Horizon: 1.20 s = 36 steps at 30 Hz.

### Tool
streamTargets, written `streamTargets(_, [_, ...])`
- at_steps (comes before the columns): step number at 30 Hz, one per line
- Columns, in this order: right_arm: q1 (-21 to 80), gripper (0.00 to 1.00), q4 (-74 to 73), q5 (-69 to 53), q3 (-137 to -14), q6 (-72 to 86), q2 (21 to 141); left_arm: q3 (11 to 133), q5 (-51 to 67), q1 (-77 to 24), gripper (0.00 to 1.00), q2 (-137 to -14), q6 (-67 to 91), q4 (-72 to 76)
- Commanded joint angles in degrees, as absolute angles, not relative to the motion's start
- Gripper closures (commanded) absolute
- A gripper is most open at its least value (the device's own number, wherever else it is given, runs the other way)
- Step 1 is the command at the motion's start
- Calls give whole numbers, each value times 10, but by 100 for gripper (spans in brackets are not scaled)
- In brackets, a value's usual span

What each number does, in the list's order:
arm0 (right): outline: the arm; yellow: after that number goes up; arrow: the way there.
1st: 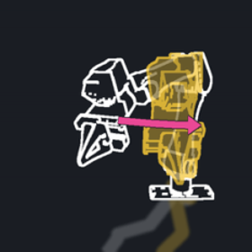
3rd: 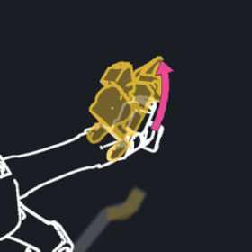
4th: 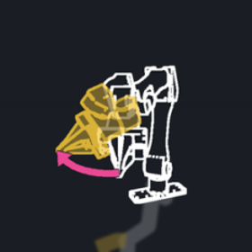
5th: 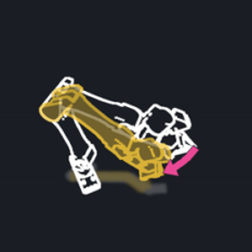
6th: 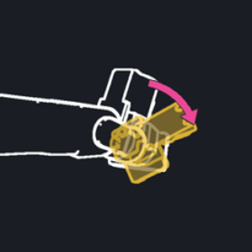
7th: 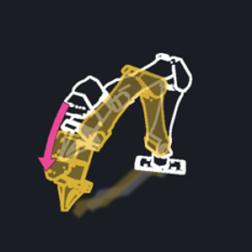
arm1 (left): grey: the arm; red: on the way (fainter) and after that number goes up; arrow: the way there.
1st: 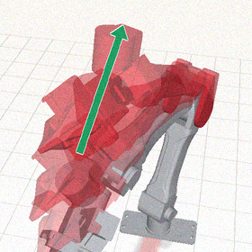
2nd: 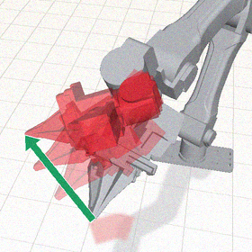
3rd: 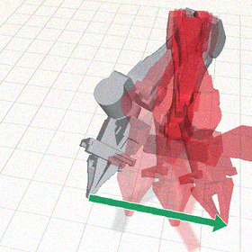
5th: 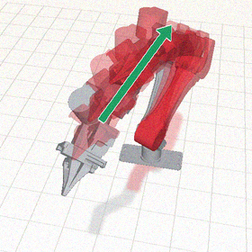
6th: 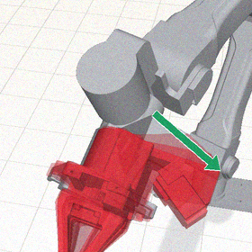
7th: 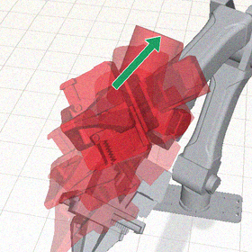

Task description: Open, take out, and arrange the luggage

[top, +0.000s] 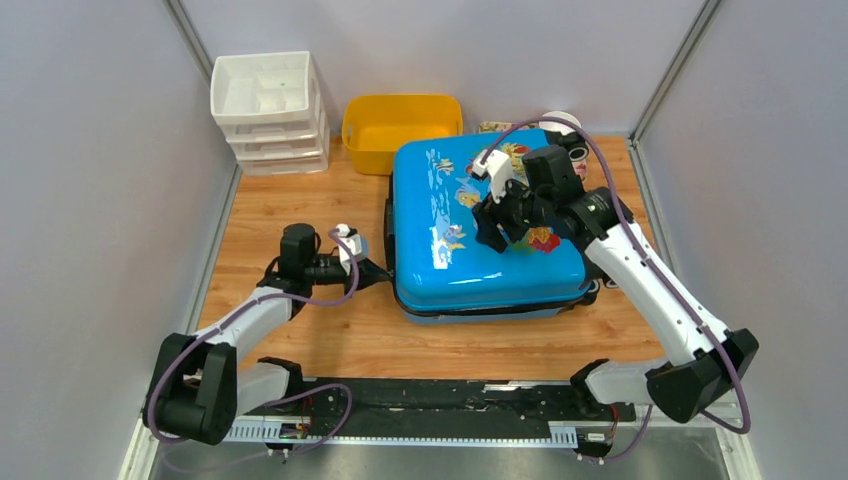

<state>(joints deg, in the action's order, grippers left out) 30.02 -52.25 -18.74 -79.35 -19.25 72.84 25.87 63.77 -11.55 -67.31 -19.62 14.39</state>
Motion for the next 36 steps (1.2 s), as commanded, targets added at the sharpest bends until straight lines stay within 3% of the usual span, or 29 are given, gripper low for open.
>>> streamTargets(1, [303, 35, -503, -154, -860, -142, 775, 296, 734, -162, 100, -618, -306, 143])
streamTargets(8, [302, 43, -523, -142, -800, -143, 801, 411, 652, -136, 100, -664, -612, -224])
streamTargets(13, [303, 46, -521, -128, -730, -159, 776, 483, 581, -107, 100, -727, -753, -323])
streamTargets(22, [303, 47, -523, -138, -698, -169, 759, 494, 578, -83, 100, -802, -626, -120])
streamTargets(26, [303, 47, -526, -142, -682, -174, 746, 463, 567, -83, 100, -830, -478, 118])
streamTargets(36, [303, 48, -533, -156, -647, -182, 720, 564, 523, -61, 100, -984, -331, 289])
